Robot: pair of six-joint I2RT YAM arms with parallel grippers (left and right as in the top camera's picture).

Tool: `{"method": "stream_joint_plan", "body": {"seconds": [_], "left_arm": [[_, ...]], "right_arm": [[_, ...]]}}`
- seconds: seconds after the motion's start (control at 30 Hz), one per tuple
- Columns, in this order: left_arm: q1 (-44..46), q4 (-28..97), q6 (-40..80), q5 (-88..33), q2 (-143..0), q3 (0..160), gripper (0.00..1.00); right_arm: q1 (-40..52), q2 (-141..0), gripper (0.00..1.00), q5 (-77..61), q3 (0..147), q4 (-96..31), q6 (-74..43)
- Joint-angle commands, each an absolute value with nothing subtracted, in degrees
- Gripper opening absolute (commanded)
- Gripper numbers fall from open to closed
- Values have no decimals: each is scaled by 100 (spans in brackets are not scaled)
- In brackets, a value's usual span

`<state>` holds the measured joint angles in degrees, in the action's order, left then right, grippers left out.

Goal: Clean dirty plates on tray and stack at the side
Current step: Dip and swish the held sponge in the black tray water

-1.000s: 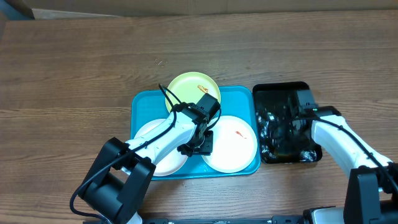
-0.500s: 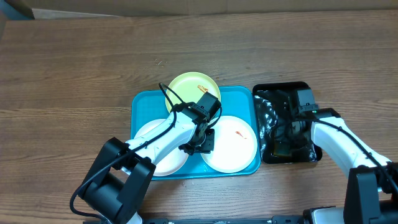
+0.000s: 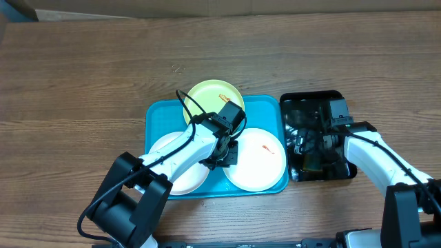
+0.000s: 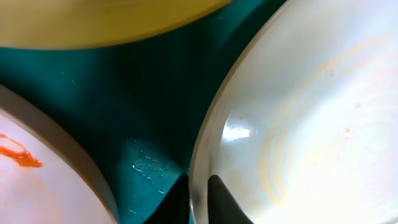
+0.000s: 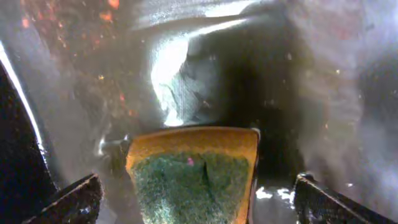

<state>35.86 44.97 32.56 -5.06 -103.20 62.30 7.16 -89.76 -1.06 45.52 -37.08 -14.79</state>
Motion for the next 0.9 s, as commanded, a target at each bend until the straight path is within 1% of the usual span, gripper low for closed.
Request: {"method": "stream_joint_plan", "body": {"seconds": [0.0,0.07,0.1,0.13,0.2,0.23,0.33,0.4,0.5,0.57,0.6,0.63,0.67,0.7,0.77,0.8,0.83,0.87], "left_arm": [[3553,4471,3210,-445,-10361,6359,12],[3553,4475,3210,-445,-10361,6359,13],[3553,4477,3210,-445,-10361,6359,13],[3555,4477,3210,-445,-10361,6359,13],[3555,4477,3210,-445,-10361,6359,13],[3555,4477,3210,-447,-10361,6359,13],[3555,4477,3212,-447,-10361,6359,17],[3555,4475,3212,-447,-10361,6359,17],[3555,4473,3212,-447,-10361,6359,18],[3555,4473,3210,-447,-10361,6359,21],[3555,4473,3212,-447,-10361,6359,22],[3555,4473,3212,-447,-10361,6359,22],[3555,4471,3212,-447,-10361,6359,22],[3555,4466,3212,-447,-10361,6359,21],[3555,4453,3212,-447,-10361,6359,18],[3553,4456,3212,-447,-10361,6359,13],[3553,4458,3212,-447,-10361,6359,4],[3553,4458,3212,-447,-10361,6359,4]], "right_arm": [[701,-8982,100,-117,4560,-3597,-1487],[701,-8982,100,-113,4560,-3535,-1492],[701,-8982,97,-110,4560,-3520,-1509],[701,-8982,85,-113,4560,-3522,-1507],[701,-8982,62,-115,4560,-3612,-1529],[701,-8982,58,-115,4560,-3667,-1540],[703,-8982,59,-115,4558,-3820,-1553],[703,-8982,59,-115,4558,-3887,-1553],[703,-8982,47,-113,4558,-3927,-1551],[703,-8980,45,-115,4563,-3911,-1546],[703,-8980,39,-115,4593,-3922,-1546],[701,-8980,27,-113,4657,-3946,-1546],[701,-8980,11,-115,4744,-3968,-1546],[701,-8980,4,-115,4842,-4003,-1546],[701,-8980,4,-115,5068,-4136,-1549],[701,-8980,4,-113,5192,-4246,-1549],[701,-8980,4,-108,5339,-4403,-1549],[701,-8980,4,-108,5489,-4574,-1549]]}}
